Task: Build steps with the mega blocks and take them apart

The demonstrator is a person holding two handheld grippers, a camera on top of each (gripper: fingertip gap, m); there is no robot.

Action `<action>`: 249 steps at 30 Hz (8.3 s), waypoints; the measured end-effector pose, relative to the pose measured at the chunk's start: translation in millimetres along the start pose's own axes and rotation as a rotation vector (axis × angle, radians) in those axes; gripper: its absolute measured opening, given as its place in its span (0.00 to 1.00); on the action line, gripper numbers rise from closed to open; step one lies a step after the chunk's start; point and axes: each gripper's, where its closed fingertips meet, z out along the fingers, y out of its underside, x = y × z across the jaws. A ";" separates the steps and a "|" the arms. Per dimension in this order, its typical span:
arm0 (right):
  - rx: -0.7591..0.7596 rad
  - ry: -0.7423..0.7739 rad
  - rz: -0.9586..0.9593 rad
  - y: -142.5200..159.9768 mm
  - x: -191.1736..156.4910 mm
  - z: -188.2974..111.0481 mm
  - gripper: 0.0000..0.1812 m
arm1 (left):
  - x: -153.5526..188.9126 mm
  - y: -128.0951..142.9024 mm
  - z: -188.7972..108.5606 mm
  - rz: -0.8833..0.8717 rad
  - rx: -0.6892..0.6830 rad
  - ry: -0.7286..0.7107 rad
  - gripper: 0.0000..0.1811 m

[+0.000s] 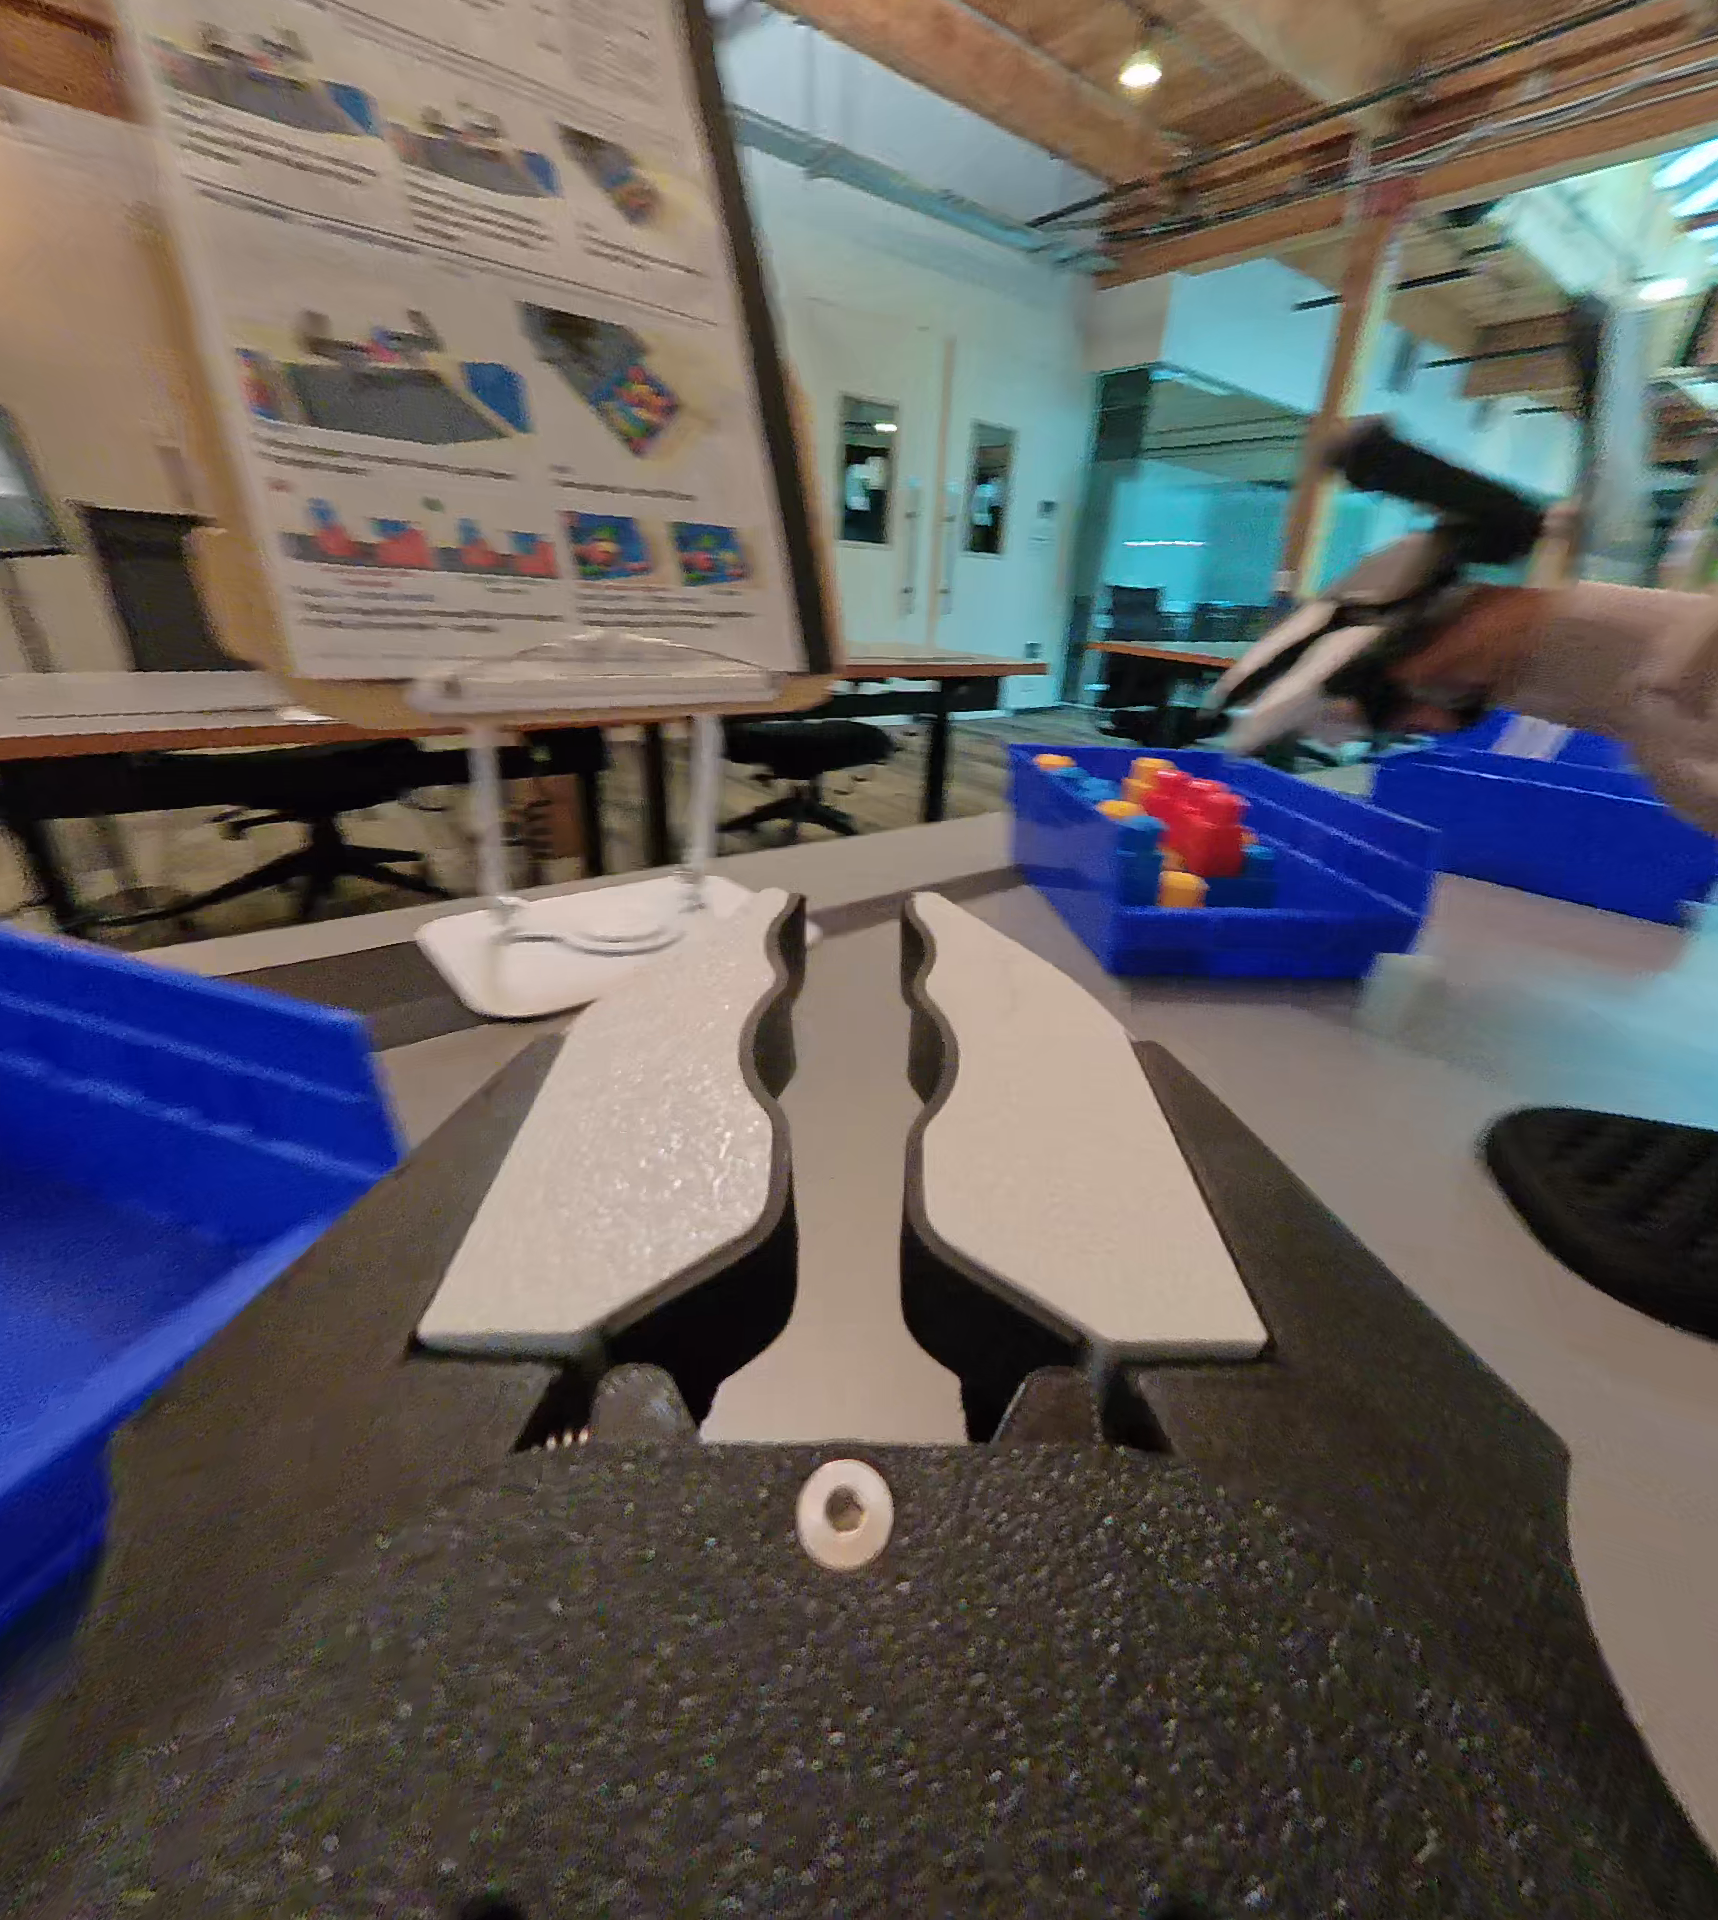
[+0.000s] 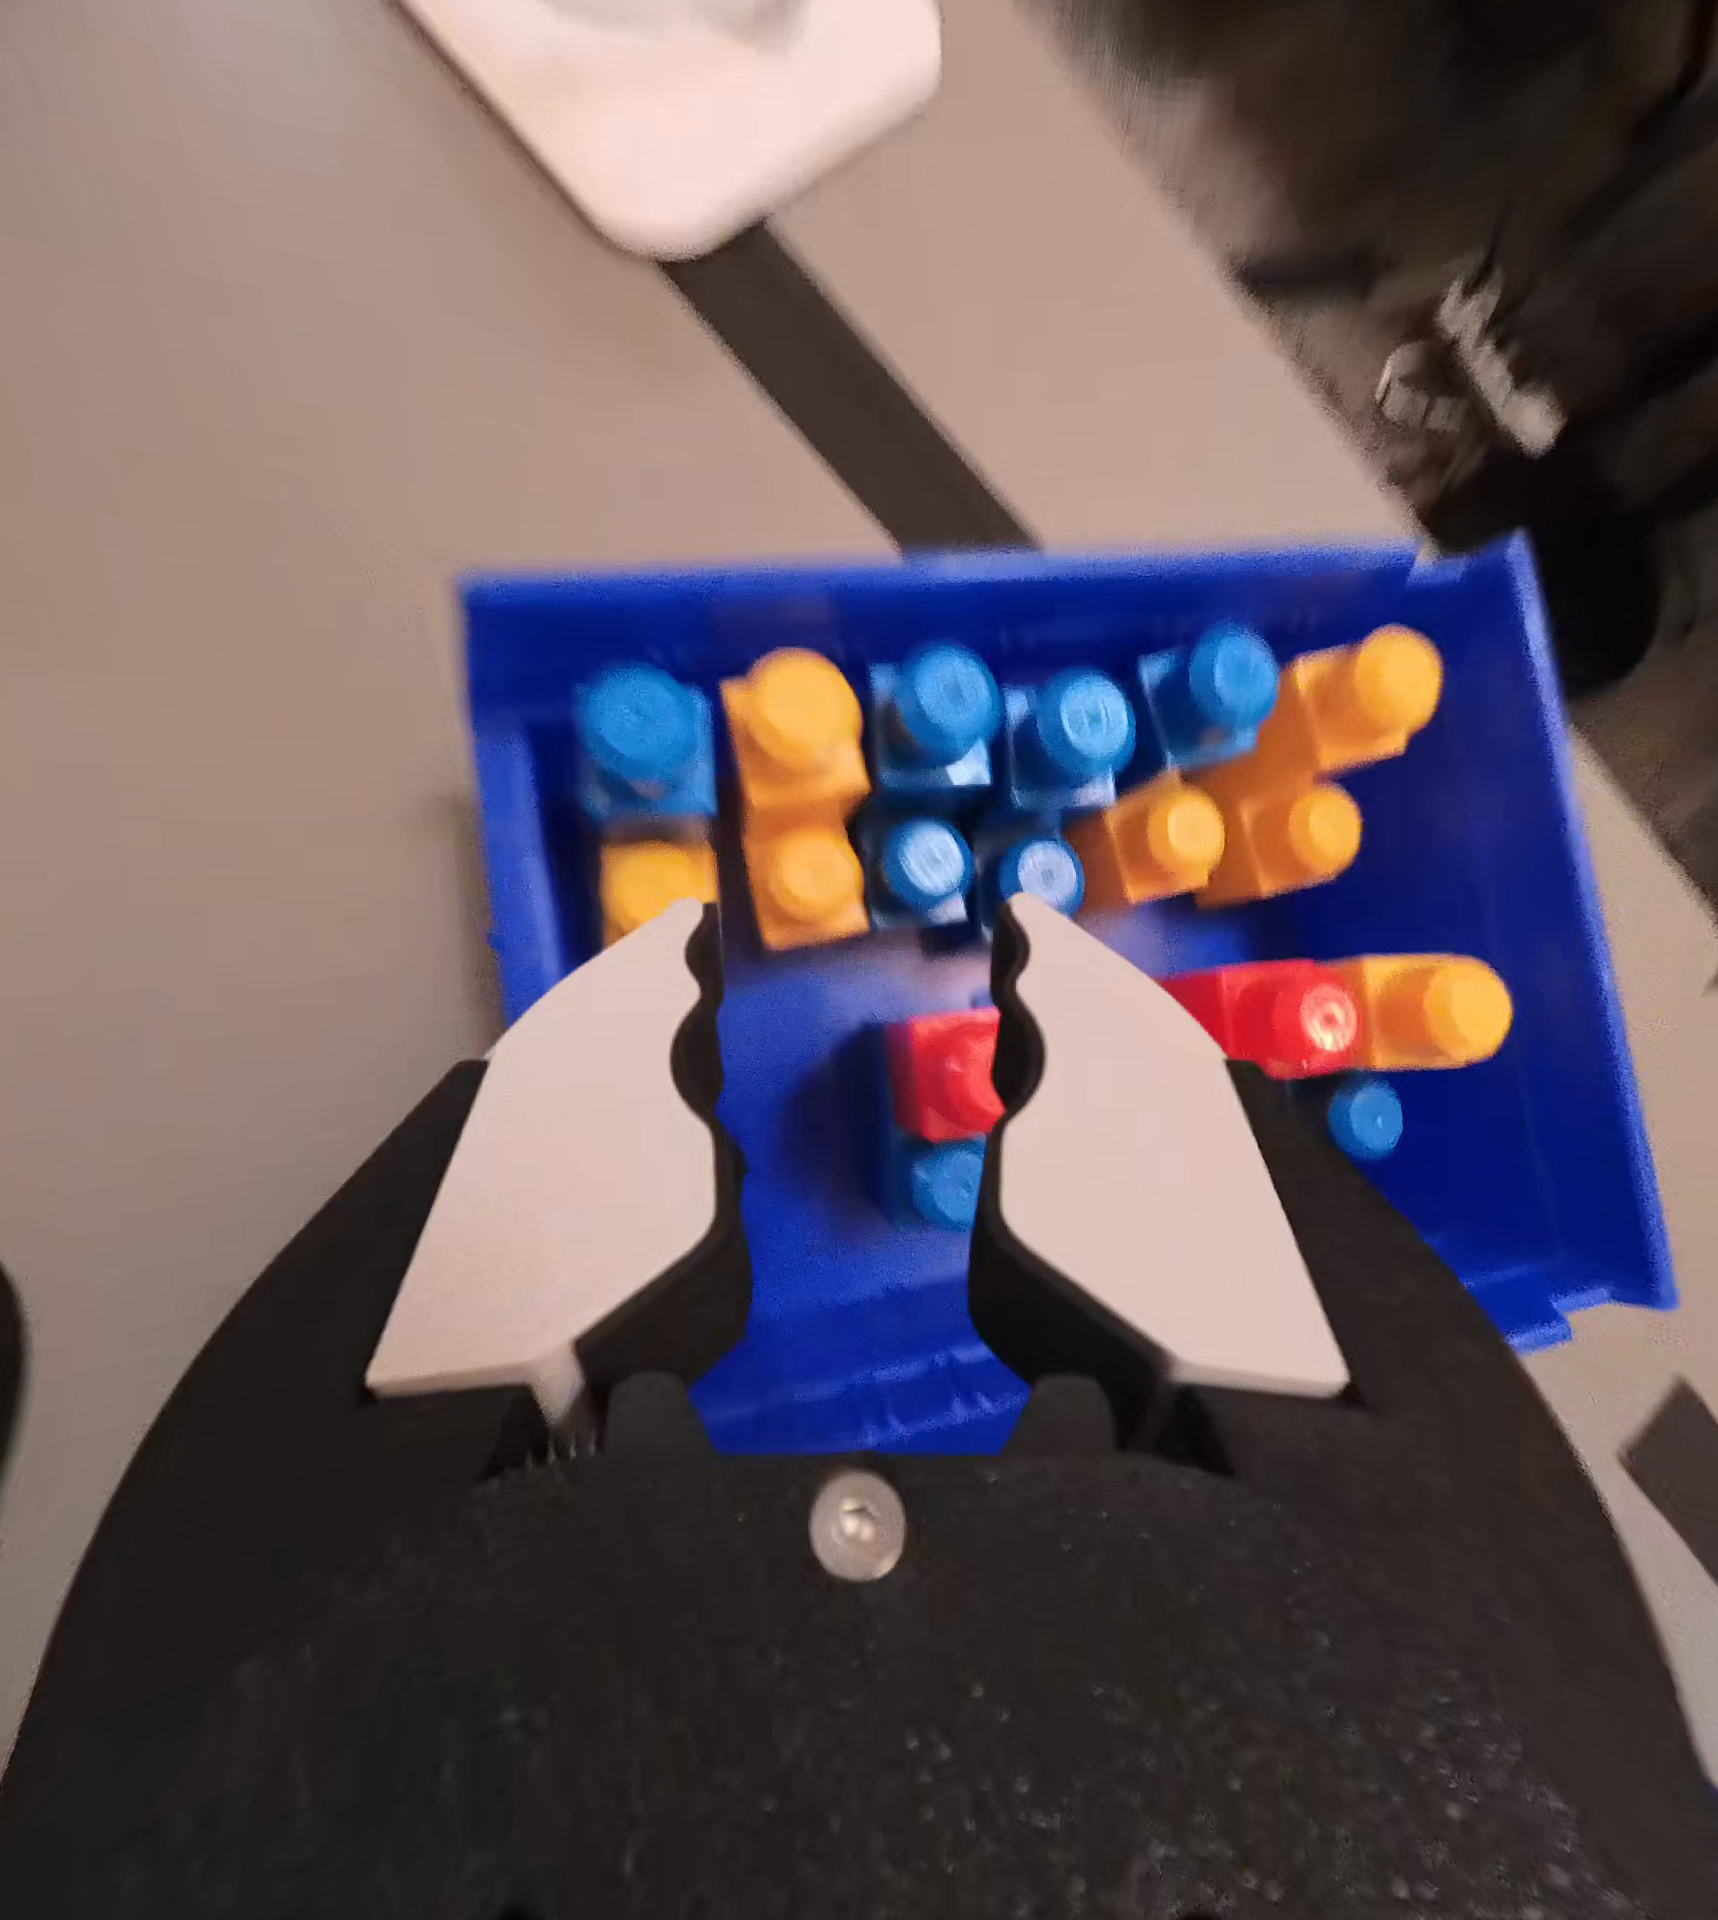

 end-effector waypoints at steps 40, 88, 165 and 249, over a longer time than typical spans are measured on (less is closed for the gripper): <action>0.634 0.108 0.303 82.8 -163.5 -67.0 0.17 | -137.5 68.4 -122.2 -0.088 -0.539 -0.758 0.02; 0.292 0.679 0.755 158.9 -13.6 -33.4 0.02 | 47.1 36.2 8.0 -0.011 -0.181 -0.255 0.18; 0.818 0.643 0.498 29.1 -237.8 -118.4 0.17 | 113.1 45.4 140.5 0.030 -0.307 -0.013 0.03; 0.532 0.189 0.415 -107.1 -293.8 82.6 0.42 | -219.2 32.8 -150.7 -0.074 -0.182 -0.941 0.19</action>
